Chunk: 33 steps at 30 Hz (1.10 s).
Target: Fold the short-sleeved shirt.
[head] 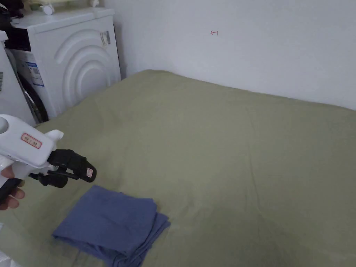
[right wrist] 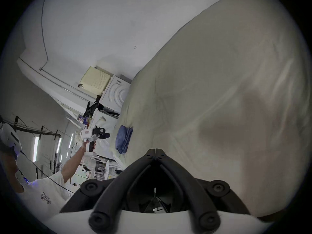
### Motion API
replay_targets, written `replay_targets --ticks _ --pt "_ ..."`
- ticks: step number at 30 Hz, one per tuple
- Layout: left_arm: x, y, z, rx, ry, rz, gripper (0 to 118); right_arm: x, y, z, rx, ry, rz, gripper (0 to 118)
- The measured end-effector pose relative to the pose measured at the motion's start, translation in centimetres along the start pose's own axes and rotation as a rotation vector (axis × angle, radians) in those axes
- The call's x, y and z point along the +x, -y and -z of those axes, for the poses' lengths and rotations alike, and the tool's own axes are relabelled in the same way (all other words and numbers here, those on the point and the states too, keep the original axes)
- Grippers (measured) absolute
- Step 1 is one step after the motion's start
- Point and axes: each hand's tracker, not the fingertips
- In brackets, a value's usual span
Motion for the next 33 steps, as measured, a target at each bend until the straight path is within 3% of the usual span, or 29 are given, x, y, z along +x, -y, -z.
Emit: replay_targets --ticks 5,6,7,8,9,12,15,17,20,25,33 --pt "4.5 3.0 -3.5 0.112 -0.055 0.046 105 -1.6 -1.3 -2.7 0.033 -0.005 -0.079 0" --pt "5.7 3.7 -3.9 0.141 -0.019 0.039 94 -2.1 -1.6 -3.2 0.042 0.006 -0.1 0" --pt "7.1 4.5 -4.0 0.17 0.03 0.056 60 -2.8 -1.9 -3.7 0.059 0.034 -0.142 0" --pt "8.9 5.4 -3.5 0.214 0.033 0.107 0 -3.5 -2.3 -4.2 0.084 0.05 -0.172 0" --pt "11.1 6.2 -3.0 0.277 -0.077 0.157 0 -4.1 -2.6 -4.8 0.105 0.072 -0.195 0" --pt "17.3 9.0 -0.8 0.324 0.057 0.161 0 -7.1 -3.4 -6.0 0.203 0.229 -0.363 0" --pt "25.4 12.3 1.7 0.476 0.024 0.223 0 -10.5 -3.4 -6.2 0.351 0.548 -0.617 0" --pt "31.1 15.3 3.9 0.609 -0.077 0.265 0 -11.0 -3.4 -6.0 0.469 0.671 -0.712 0" --pt "38.1 18.8 6.7 0.817 -0.223 0.419 0 -12.8 -3.1 -6.3 0.638 0.744 -0.771 0" --pt "45.0 21.3 7.7 0.89 -0.154 0.425 0 -14.5 -2.9 -6.9 0.718 0.729 -0.791 0" --pt "46.8 22.7 7.0 0.932 -0.182 0.508 0 -15.2 -2.3 -8.2 0.762 0.707 -0.786 0"
